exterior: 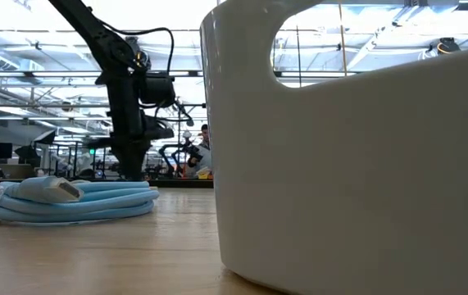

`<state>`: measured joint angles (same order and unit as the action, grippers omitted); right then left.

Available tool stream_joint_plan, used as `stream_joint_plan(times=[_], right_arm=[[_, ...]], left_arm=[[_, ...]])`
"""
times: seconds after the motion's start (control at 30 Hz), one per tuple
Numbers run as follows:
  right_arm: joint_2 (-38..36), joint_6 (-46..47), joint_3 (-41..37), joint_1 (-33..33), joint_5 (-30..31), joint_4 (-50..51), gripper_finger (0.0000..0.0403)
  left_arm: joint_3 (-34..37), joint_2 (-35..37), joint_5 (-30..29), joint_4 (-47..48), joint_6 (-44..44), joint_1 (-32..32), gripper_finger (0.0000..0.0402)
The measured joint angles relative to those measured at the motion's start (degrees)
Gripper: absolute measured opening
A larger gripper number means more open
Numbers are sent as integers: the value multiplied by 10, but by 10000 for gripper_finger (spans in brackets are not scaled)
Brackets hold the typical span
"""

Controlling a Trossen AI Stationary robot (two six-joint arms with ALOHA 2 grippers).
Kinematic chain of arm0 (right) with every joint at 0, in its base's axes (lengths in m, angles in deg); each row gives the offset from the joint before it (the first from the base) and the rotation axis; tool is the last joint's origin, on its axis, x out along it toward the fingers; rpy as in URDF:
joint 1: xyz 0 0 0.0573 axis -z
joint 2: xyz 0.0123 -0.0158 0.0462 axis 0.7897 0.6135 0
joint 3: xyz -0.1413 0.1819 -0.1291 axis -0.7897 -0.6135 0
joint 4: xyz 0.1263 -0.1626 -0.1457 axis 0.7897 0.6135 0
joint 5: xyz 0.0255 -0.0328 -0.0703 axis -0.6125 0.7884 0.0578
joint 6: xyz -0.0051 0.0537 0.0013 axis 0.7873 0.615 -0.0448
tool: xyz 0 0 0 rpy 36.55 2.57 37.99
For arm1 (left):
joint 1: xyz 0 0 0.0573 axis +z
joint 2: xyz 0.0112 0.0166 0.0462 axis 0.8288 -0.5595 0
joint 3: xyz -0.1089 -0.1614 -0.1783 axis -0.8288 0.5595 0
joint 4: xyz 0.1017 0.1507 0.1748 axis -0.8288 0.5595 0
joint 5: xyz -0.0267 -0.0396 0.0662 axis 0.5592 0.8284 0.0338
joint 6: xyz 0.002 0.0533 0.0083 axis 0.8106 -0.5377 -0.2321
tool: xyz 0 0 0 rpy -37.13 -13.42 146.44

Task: Sort cables
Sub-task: Put the top black charger cable into the gray bin

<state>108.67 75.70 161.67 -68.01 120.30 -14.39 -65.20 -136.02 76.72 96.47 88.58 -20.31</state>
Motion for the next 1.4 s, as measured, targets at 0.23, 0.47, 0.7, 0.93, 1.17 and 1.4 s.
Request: stream_joint_plan(times=[0.23, 0.47, 0.7, 0.93, 1.17, 1.4], right_arm=[[-23, 20, 0, 0, 31, 39, 134], [-30, 22, 0, 0, 33, 39, 134], [-30, 27, 0, 0, 33, 42, 134], [-30, 33, 0, 0, 31, 43, 134], [-29, 42, 0, -11, 31, 43, 134], [-29, 44, 0, -16, 30, 44, 134]], left_arm=[[0, 28, -10, 4, 14, -62, 2], [0, 83, -48, 30, 39, -92, 1], [0, 99, -60, 27, 29, -97, 28], [0, 76, -49, -7, 59, -95, 156], [0, 25, -25, -10, 74, -97, 257], [0, -15, -32, -18, 73, -106, 243]])
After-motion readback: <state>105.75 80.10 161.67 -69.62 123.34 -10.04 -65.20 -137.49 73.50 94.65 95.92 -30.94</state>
